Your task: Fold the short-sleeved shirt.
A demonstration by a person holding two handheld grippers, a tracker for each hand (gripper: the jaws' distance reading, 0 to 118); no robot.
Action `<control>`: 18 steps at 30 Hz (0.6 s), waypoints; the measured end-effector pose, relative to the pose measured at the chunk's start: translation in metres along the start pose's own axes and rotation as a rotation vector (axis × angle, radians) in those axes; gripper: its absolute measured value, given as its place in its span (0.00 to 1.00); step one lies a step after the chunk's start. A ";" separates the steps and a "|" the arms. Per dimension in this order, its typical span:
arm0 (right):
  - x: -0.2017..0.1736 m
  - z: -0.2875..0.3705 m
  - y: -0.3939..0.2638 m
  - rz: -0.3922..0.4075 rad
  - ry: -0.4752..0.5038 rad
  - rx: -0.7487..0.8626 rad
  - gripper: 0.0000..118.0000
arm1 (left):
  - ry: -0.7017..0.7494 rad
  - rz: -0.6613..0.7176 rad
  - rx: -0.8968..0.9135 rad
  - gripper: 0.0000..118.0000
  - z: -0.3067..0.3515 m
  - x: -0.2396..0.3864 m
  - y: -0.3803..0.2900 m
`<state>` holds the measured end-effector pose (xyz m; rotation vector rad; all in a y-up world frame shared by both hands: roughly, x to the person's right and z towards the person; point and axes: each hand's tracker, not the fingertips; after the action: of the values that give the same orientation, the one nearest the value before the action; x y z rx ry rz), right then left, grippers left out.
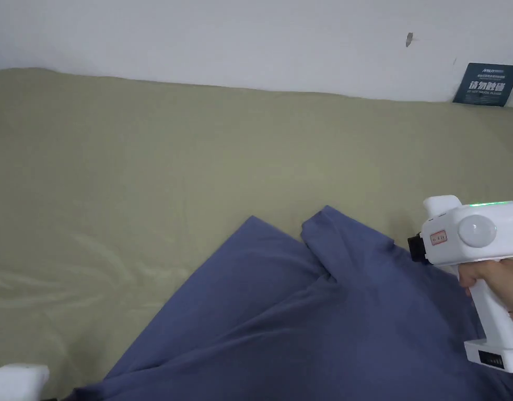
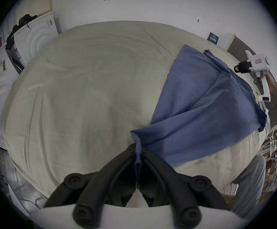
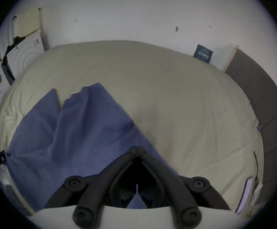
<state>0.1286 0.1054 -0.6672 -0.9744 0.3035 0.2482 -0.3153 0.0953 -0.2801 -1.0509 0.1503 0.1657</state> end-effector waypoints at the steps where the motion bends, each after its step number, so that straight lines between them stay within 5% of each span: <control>1: 0.002 -0.007 0.003 -0.001 0.012 -0.017 0.03 | -0.001 -0.006 -0.002 0.01 -0.001 0.000 0.001; 2: 0.003 -0.013 0.004 -0.006 0.012 -0.024 0.21 | -0.002 -0.009 -0.004 0.01 -0.001 0.000 0.002; 4: 0.001 -0.021 0.002 0.010 0.019 -0.064 0.95 | -0.001 -0.016 -0.008 0.01 -0.003 0.002 0.004; 5: -0.001 -0.017 -0.005 0.014 0.024 -0.091 0.96 | -0.001 -0.019 -0.010 0.01 -0.003 0.002 0.004; 10: -0.013 -0.016 -0.004 0.039 -0.040 -0.098 0.85 | -0.002 -0.016 -0.012 0.01 -0.008 0.000 0.005; 12: -0.012 -0.015 -0.003 -0.014 0.013 -0.081 0.43 | -0.001 -0.008 -0.013 0.01 -0.008 0.000 0.005; 13: -0.016 -0.001 -0.005 0.008 -0.026 -0.026 0.00 | 0.002 -0.011 -0.014 0.01 -0.008 0.001 0.005; 18: -0.021 0.074 -0.017 0.018 -0.016 0.108 0.01 | 0.015 -0.020 -0.021 0.01 -0.002 0.004 0.009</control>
<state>0.1252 0.1571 -0.6078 -0.8632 0.3082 0.2535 -0.3133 0.0984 -0.2894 -1.0747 0.1518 0.1414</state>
